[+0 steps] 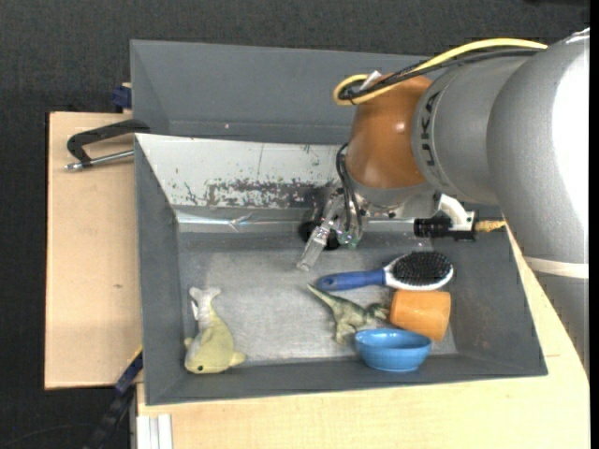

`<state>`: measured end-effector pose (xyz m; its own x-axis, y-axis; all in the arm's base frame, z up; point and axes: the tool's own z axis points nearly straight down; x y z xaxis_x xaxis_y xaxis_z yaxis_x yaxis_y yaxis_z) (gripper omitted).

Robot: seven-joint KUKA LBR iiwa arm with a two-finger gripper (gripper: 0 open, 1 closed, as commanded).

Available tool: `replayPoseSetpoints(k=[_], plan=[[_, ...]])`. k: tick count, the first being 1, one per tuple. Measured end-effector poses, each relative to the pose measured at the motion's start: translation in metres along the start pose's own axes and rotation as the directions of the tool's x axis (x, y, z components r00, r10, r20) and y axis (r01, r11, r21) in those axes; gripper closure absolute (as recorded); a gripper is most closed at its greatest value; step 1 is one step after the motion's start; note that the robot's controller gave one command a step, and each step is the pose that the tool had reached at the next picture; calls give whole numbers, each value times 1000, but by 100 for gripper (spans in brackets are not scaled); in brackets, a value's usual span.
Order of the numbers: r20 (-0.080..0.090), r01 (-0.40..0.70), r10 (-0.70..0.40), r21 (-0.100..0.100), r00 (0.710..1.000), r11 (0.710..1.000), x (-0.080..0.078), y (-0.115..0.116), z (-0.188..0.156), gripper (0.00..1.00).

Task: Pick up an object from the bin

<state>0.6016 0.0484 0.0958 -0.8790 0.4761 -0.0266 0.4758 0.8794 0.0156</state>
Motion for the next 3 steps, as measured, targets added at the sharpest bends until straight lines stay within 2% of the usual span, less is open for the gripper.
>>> replayPoseSetpoints(k=[1, 3], plan=[[-1, 0, 0, -6, 1000, 1000, 0, 3, -4, 100], [-6, -14, 14, -4, 1000, 1000, 1, 3, -3, 100]])
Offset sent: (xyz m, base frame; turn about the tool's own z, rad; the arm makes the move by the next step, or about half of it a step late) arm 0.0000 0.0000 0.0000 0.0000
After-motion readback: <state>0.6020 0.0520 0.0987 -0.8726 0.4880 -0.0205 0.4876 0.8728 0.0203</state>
